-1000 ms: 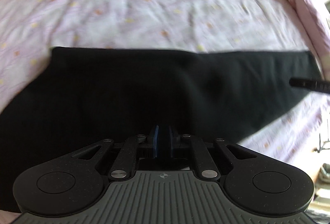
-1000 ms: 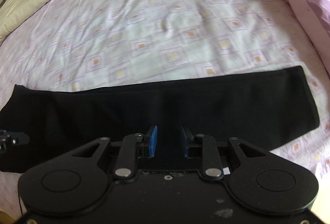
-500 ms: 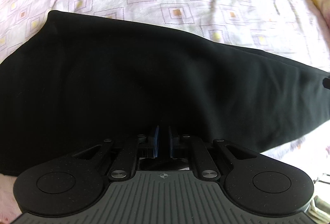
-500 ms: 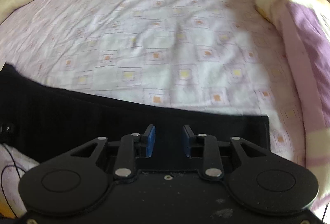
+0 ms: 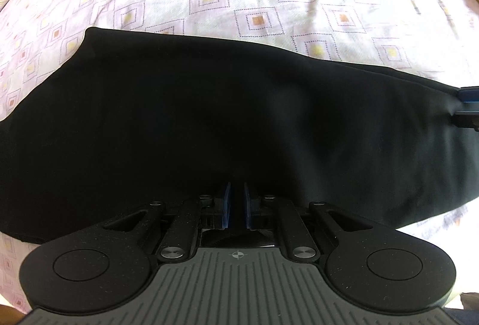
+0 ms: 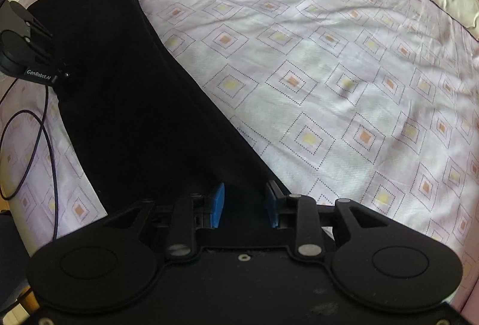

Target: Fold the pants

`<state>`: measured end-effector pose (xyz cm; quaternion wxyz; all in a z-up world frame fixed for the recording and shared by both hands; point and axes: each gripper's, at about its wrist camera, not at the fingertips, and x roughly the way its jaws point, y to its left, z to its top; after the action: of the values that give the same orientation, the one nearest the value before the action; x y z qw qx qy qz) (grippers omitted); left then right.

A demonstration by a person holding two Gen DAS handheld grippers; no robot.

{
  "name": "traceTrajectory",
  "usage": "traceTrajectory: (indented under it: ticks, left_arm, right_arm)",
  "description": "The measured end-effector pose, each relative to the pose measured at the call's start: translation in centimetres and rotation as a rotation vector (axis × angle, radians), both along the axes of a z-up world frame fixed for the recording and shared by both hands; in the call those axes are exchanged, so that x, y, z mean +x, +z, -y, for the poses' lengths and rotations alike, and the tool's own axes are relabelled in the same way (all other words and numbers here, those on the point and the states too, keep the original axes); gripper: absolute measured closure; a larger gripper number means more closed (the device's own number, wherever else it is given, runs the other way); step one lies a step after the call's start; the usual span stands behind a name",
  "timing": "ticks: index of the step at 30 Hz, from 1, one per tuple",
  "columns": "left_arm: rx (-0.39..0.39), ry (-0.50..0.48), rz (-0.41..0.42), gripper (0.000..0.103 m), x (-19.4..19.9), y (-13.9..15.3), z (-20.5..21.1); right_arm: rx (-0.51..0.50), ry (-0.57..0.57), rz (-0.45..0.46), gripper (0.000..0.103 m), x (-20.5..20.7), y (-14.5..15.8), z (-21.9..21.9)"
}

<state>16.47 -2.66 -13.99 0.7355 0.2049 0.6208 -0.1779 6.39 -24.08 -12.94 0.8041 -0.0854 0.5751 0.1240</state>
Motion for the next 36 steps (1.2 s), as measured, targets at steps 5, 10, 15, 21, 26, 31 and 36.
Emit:
traceTrajectory:
  ticks: [5, 10, 15, 21, 26, 31, 36]
  left_arm:
    - [0.014, -0.012, 0.000, 0.093, -0.2, 0.4, 0.7]
    - [-0.003, -0.036, 0.018, 0.092, -0.6, 0.5, 0.5]
    - [-0.009, -0.050, 0.042, 0.092, -1.7, 1.7, 1.4]
    - [-0.063, -0.098, 0.070, 0.092, -3.2, 3.7, 5.4]
    - [-0.144, -0.154, 0.072, 0.092, -5.0, 4.9, 10.3]
    - [-0.197, -0.243, 0.063, 0.092, -7.2, 4.7, 15.5]
    - [-0.196, -0.330, 0.040, 0.092, -9.0, 2.6, 18.3]
  right_arm:
    - [0.063, 0.015, -0.046, 0.065, 0.7, -0.5, 1.2]
    - [0.082, 0.001, -0.071, 0.100, 0.9, 0.2, 1.7]
    - [-0.013, 0.033, -0.011, 0.100, 0.5, 0.8, 1.2]
    - [0.047, -0.121, -0.014, 0.077, 1.1, 0.4, 2.7]
    - [0.127, -0.397, 0.094, 0.075, -2.8, 3.6, 7.2]
    - [0.120, -0.645, 0.103, 0.073, -8.9, 4.6, 12.0]
    - [0.085, -0.800, 0.057, 0.071, -13.5, 3.5, 15.2]
